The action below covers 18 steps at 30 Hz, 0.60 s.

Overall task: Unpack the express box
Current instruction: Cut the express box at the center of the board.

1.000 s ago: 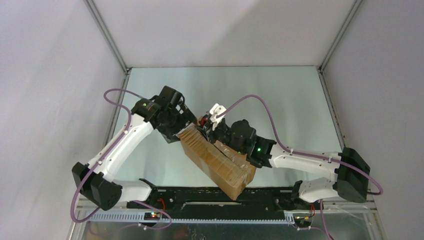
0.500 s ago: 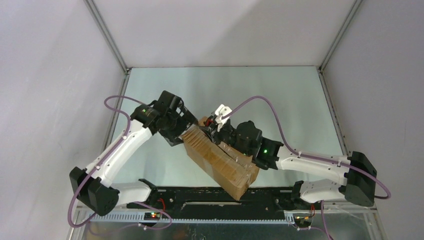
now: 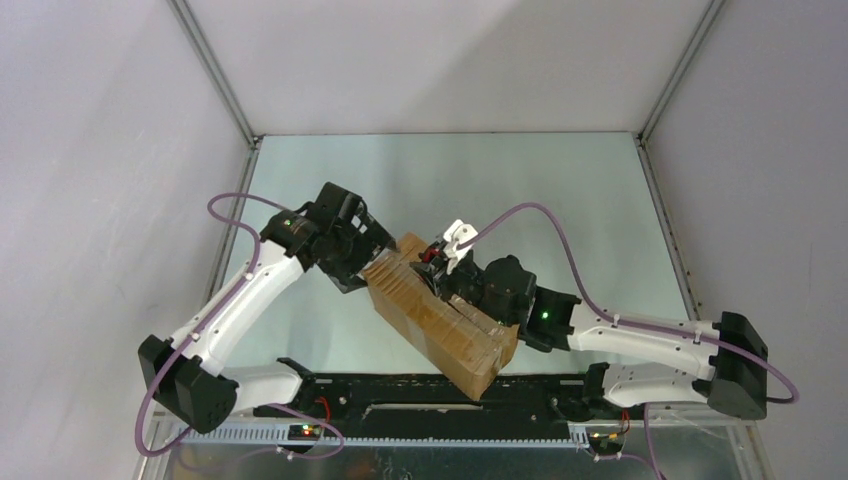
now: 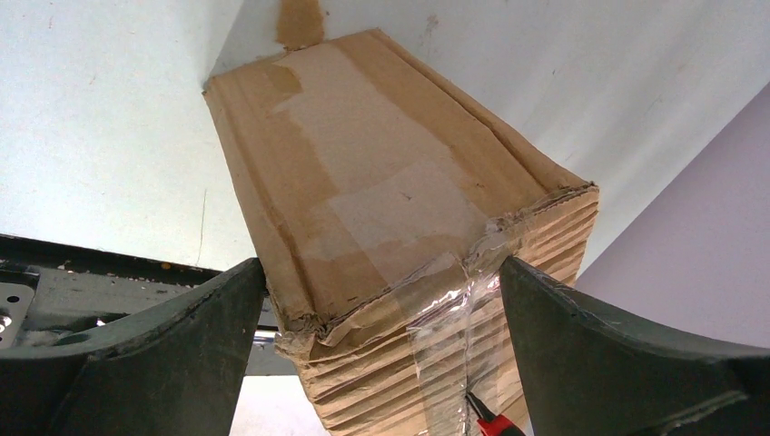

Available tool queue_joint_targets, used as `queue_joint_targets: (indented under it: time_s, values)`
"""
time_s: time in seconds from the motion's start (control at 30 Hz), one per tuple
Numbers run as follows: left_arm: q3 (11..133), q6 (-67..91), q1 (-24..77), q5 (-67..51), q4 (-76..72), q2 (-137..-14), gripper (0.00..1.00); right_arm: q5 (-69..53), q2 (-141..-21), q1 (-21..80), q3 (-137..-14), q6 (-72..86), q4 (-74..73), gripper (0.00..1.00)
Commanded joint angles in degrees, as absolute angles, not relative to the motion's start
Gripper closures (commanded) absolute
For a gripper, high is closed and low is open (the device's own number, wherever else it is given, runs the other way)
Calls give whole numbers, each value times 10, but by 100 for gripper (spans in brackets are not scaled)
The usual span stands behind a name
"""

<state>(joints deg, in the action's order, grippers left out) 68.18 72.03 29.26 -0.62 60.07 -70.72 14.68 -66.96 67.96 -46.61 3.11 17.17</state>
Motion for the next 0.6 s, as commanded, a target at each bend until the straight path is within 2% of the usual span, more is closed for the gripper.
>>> queue_joint_targets:
  time_s: [0.0,0.57]
  values:
    - [646,737,283,69,661,-737,1,174,-639,689,-460,37,149,100]
    - [645,739,278,79,661,-738,1,194,-597,702,-446,57,109,100]
